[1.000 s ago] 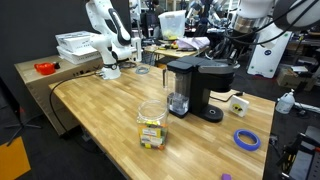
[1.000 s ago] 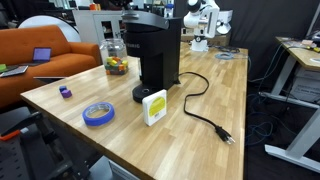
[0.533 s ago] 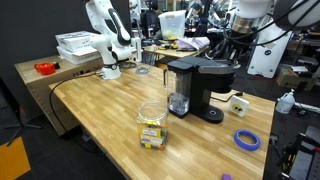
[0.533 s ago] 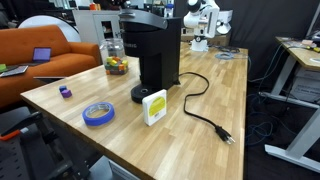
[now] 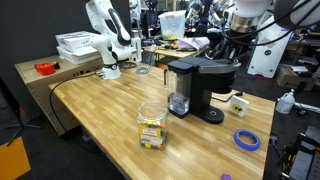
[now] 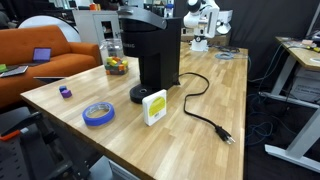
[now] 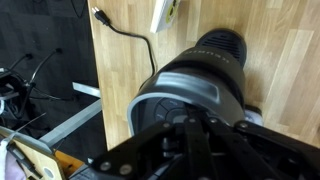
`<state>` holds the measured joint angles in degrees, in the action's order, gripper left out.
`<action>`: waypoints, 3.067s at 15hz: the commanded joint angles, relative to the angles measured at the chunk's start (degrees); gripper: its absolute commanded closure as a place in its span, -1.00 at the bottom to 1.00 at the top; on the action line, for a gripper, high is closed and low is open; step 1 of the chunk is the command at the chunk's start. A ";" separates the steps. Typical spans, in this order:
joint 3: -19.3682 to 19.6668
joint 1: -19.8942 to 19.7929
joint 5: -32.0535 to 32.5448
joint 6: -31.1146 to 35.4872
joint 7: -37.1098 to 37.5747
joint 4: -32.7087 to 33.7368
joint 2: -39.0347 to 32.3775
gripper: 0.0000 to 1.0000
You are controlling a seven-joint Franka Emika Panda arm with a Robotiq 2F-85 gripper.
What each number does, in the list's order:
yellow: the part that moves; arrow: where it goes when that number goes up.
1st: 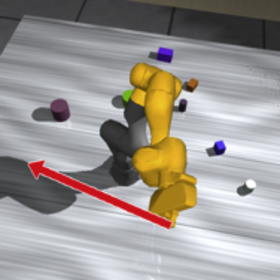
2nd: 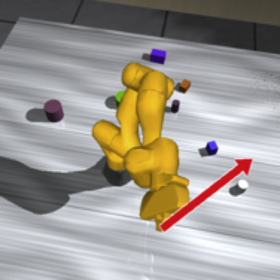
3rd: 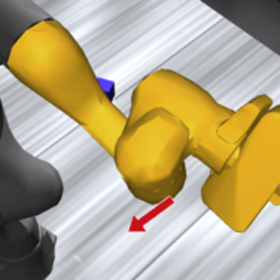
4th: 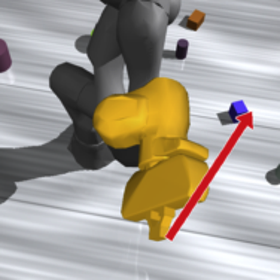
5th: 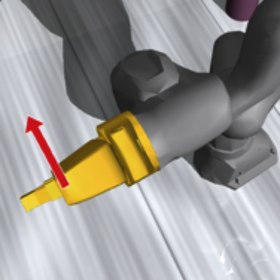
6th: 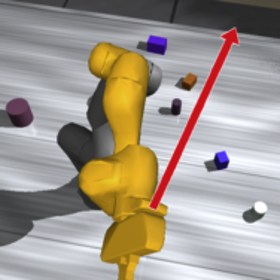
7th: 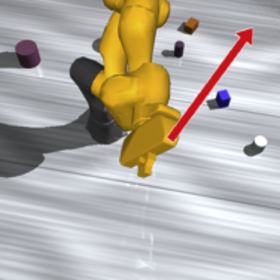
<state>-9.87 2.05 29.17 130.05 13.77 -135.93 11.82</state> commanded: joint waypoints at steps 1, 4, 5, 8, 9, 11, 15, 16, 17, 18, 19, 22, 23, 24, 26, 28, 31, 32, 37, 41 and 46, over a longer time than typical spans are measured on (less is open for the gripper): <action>-0.34 0.48 0.68 -2.69 0.74 1.03 -0.28 1.00; -0.34 0.47 0.92 -2.80 0.66 1.40 -0.69 1.00; -0.42 0.44 1.38 -2.94 0.75 1.50 -0.76 1.00; -1.03 0.17 5.65 -4.19 1.38 1.42 -0.69 1.00; -1.14 0.25 6.79 -4.80 1.56 1.36 -0.62 1.00; -1.13 0.47 8.36 -5.63 2.03 1.25 -0.46 1.00; -1.00 0.81 9.75 -6.08 2.23 1.06 -0.14 1.00; -0.97 0.92 9.88 -6.20 2.20 1.00 -0.02 1.00; -0.94 1.01 9.91 -6.20 2.15 0.89 0.10 1.00; -0.90 1.07 9.83 -6.20 2.11 0.78 0.20 1.00; -0.87 1.09 9.79 -6.20 2.05 0.71 0.28 1.00; -0.98 1.03 10.70 -6.39 2.04 0.72 0.46 1.00; -1.24 0.99 12.40 -6.63 1.90 0.76 0.65 1.00; -1.43 1.06 14.36 -7.06 1.70 0.79 0.91 1.00; -1.52 1.49 17.47 -7.37 1.40 0.79 1.55 1.00; -1.48 1.98 19.45 -7.41 1.37 0.70 2.13 1.00; -1.19 2.71 20.09 -7.19 1.21 0.38 2.41 1.00; -1.03 2.89 19.89 -6.96 1.12 0.39 2.29 1.00; -1.17 3.20 21.12 -6.39 1.03 1.06 3.17 1.00; -1.64 4.23 22.38 -6.28 1.44 1.59 5.60 1.00; -2.32 5.47 22.09 -6.18 1.17 1.89 8.11 1.00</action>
<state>-11.89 7.28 50.12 124.19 15.02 -134.21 19.03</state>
